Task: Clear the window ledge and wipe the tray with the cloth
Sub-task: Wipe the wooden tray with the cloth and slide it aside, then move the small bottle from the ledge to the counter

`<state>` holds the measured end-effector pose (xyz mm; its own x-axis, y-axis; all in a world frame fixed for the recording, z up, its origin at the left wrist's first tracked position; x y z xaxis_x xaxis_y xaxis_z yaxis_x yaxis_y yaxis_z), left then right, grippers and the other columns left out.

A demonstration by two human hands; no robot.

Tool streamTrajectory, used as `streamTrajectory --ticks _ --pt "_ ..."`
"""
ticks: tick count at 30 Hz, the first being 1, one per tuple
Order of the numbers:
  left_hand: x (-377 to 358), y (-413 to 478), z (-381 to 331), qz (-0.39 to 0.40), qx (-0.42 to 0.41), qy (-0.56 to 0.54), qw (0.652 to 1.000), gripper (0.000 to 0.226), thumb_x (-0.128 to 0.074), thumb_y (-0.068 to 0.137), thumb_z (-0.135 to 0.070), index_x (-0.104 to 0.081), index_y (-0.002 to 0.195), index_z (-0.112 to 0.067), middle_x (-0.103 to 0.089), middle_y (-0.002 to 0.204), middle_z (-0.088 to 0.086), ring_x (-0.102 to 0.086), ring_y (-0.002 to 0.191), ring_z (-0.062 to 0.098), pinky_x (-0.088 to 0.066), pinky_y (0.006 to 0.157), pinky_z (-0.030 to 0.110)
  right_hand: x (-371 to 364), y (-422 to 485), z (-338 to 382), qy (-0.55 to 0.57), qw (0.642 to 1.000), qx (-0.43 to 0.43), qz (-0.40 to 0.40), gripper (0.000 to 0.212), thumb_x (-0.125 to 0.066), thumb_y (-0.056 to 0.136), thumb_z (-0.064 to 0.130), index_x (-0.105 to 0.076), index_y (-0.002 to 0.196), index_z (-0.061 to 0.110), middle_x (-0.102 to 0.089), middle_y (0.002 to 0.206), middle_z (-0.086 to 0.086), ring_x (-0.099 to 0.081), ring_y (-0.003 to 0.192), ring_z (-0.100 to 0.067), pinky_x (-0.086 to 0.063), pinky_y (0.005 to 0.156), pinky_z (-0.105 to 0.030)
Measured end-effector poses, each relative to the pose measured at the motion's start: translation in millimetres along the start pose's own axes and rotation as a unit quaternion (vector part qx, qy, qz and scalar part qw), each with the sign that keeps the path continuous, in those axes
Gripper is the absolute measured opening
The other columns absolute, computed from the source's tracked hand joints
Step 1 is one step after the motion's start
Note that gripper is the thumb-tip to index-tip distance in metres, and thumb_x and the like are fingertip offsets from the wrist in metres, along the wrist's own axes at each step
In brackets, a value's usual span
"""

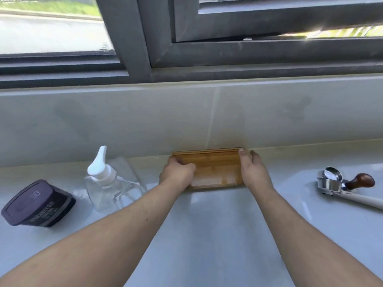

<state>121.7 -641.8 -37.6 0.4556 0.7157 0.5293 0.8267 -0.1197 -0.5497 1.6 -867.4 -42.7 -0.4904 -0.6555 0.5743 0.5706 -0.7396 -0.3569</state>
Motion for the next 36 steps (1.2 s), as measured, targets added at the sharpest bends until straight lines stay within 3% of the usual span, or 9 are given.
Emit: streamTrajectory --ticks 3,7,11,14,19,23,28,33,36 --pt "10 -30 1 0.032 -0.054 0.031 0.998 0.062 -0.064 0.083 -0.040 -0.050 0.142 -0.026 -0.065 0.132 0.006 -0.064 0.116 0.033 -0.050 0.087 0.033 2 -40 15 0.001 0.995 0.090 -0.047 0.068 -0.052 0.096 0.063 -0.044 0.154 0.029 -0.050 0.158 0.002 -0.045 0.145 -0.023 -0.039 0.112 -0.040" --pt "36 -94 24 0.099 -0.126 0.062 0.985 0.054 -0.059 0.077 -0.052 -0.055 0.129 -0.039 -0.070 0.117 -0.003 -0.070 0.095 0.021 -0.057 0.074 0.033 -13 -116 11 -0.023 0.991 0.125 -0.034 0.049 -0.055 0.092 0.062 -0.055 0.137 0.042 -0.059 0.137 0.014 -0.059 0.120 -0.019 -0.049 0.094 -0.040" --pt "88 -137 85 0.124 -0.170 0.069 0.975 0.051 -0.058 0.080 -0.058 -0.059 0.127 -0.041 -0.065 0.133 -0.015 -0.063 0.116 0.011 -0.056 0.093 0.035 -49 -184 -1 -0.063 0.992 0.105 -0.027 0.033 -0.058 0.098 0.050 -0.062 0.128 0.036 -0.063 0.133 0.007 -0.060 0.115 -0.019 -0.047 0.093 -0.042" --pt "142 -155 150 0.133 -0.162 0.042 0.977 0.042 -0.058 0.080 -0.060 -0.061 0.117 -0.042 -0.065 0.120 -0.024 -0.063 0.106 0.003 -0.059 0.087 0.034 -91 -241 7 -0.072 0.990 0.116 -0.014 0.023 -0.059 0.097 0.048 -0.065 0.115 0.036 -0.066 0.123 0.009 -0.060 0.104 -0.010 -0.047 0.087 -0.038" --pt "268 -167 256 0.058 -0.131 0.015 0.990 0.035 -0.058 0.079 -0.061 -0.060 0.110 -0.043 -0.065 0.110 -0.026 -0.067 0.089 0.002 -0.060 0.076 0.030 -178 -342 35 -0.081 0.987 0.136 0.029 0.011 -0.064 0.096 0.040 -0.069 0.103 0.033 -0.067 0.112 0.013 -0.061 0.117 -0.019 -0.045 0.088 -0.036" --pt "390 -163 322 -0.046 -0.118 0.041 0.991 0.035 -0.060 0.081 -0.061 -0.057 0.112 -0.045 -0.064 0.118 -0.023 -0.063 0.096 0.001 -0.054 0.079 0.032 -256 -411 87 -0.076 0.979 0.174 0.068 0.014 -0.065 0.097 0.038 -0.067 0.109 0.032 -0.064 0.112 0.014 -0.059 0.119 -0.018 -0.045 0.090 -0.034" --pt "528 -145 377 -0.152 -0.081 0.054 0.984 0.051 -0.065 0.084 -0.057 -0.054 0.129 -0.036 -0.062 0.138 -0.012 -0.063 0.109 0.014 -0.050 0.081 0.034 -359 -483 181 -0.075 0.958 0.234 0.147 0.035 -0.061 0.097 0.040 -0.062 0.130 0.029 -0.059 0.128 0.013 -0.050 0.128 -0.010 -0.045 0.105 -0.036" --pt "577 -110 381 -0.172 -0.073 0.020 0.982 0.074 -0.071 0.079 -0.063 -0.049 0.141 -0.028 -0.056 0.150 -0.003 -0.061 0.107 0.018 -0.049 0.083 0.036 -427 -499 249 -0.073 0.939 0.284 0.180 0.046 -0.061 0.095 0.043 -0.059 0.138 0.027 -0.057 0.133 0.013 -0.047 0.132 -0.011 -0.041 0.100 -0.030" --pt "585 -84 380 -0.176 -0.064 0.010 0.982 0.082 -0.074 0.076 -0.062 -0.045 0.145 -0.029 -0.052 0.155 -0.002 -0.057 0.101 0.015 -0.048 0.080 0.035 -466 -489 267 -0.063 0.937 0.276 0.204 0.052 -0.061 0.093 0.046 -0.055 0.142 0.028 -0.057 0.143 0.010 -0.046 0.137 -0.012 -0.042 0.107 -0.034"
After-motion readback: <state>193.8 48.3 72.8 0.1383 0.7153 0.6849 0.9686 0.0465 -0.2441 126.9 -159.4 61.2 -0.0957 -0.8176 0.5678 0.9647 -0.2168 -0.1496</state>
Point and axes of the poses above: each hand's wrist, its own y-axis towards the middle knuckle, its own x-axis out of the back of the hand, z = x × y, the point moved 5 cm from there along y, towards the middle knuckle
